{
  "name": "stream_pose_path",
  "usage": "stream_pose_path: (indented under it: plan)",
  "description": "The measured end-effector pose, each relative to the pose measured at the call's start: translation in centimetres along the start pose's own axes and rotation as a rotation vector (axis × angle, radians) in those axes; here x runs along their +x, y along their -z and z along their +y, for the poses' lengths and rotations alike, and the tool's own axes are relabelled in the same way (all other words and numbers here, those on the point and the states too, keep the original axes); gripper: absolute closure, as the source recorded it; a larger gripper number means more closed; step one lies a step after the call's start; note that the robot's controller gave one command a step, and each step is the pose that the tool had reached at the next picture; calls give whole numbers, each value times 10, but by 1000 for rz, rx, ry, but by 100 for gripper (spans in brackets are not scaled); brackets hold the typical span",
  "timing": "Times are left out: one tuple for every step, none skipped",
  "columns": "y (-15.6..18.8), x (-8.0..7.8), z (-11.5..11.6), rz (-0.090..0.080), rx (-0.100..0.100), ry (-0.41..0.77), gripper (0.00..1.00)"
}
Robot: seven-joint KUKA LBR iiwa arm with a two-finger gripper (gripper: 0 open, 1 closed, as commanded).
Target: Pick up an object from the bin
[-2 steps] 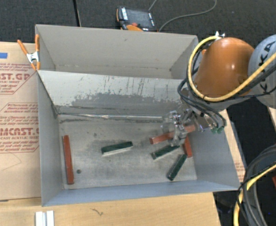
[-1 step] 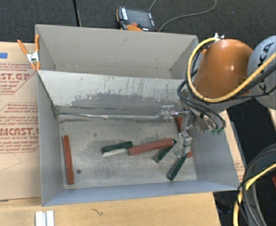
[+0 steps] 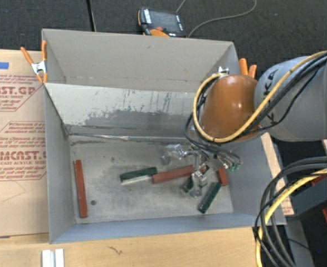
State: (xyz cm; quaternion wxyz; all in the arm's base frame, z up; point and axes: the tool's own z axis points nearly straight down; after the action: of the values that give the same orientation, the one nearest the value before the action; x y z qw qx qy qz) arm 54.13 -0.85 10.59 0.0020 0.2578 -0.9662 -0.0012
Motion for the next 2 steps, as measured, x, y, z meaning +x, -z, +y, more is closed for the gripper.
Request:
stream_pose_path:
  plan:
    - [-38,-19,-46,-4,4,10,0]
    - [-32,-19,-45,-1,3,12,100]
